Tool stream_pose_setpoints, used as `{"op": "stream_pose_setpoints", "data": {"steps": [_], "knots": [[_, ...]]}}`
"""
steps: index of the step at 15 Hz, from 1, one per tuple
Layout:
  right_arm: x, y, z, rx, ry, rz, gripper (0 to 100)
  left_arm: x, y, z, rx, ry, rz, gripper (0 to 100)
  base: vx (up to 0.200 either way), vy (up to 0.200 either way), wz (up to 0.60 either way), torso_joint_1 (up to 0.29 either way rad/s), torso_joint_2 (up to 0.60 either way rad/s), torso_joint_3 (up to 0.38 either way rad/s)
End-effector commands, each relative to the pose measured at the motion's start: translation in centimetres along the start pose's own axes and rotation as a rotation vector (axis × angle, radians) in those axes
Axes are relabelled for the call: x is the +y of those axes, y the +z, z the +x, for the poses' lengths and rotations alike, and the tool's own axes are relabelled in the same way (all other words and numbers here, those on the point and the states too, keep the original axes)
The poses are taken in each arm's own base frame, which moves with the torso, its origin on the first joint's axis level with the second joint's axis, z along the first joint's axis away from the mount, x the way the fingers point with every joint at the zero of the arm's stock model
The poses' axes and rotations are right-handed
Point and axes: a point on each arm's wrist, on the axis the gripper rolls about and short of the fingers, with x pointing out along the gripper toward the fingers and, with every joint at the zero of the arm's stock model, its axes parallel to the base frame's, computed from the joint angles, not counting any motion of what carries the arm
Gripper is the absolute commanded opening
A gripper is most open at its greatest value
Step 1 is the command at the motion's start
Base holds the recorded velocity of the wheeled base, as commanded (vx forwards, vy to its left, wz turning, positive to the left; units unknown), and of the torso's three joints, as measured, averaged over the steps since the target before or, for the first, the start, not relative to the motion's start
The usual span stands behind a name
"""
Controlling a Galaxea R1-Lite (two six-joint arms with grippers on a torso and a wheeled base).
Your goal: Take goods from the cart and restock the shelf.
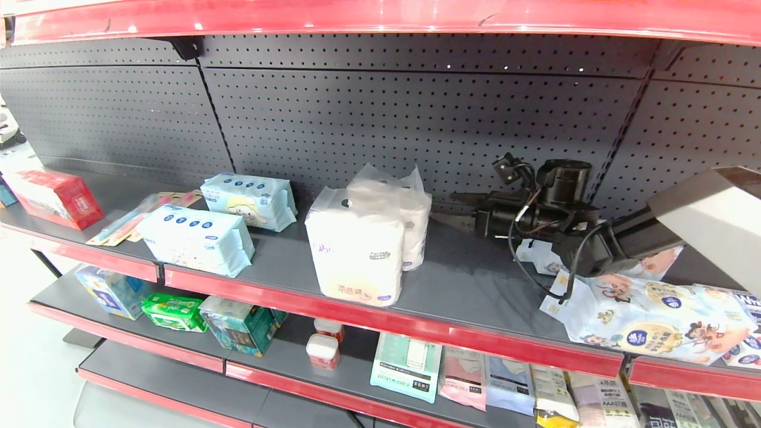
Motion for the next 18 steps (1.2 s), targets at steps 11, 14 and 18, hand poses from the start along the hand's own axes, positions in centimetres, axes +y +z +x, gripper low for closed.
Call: {"op": "stream_pose_setpoints", "data": {"steps": [11,14,18], "knots": [[8.1,3.6,-12.3,0.116,-0.398,0.098,100,0.0,0.0,0.0,0.001,0.001,0.0,100,0.0,0.0,0.0,0.0,0.0,0.0],[11.9,2.8,-17.3,0.146,-0.545,0.121,100,0.0,0.0,0.0,0.001,0.001,0.0,100,0.0,0.0,0.0,0.0,0.0,0.0],[16.4,2.1,-22.7,0.106,-0.825,0.08,100,0.0,0.0,0.0,0.001,0.001,0.0,100,0.0,0.0,0.0,0.0,0.0,0.0]]}}
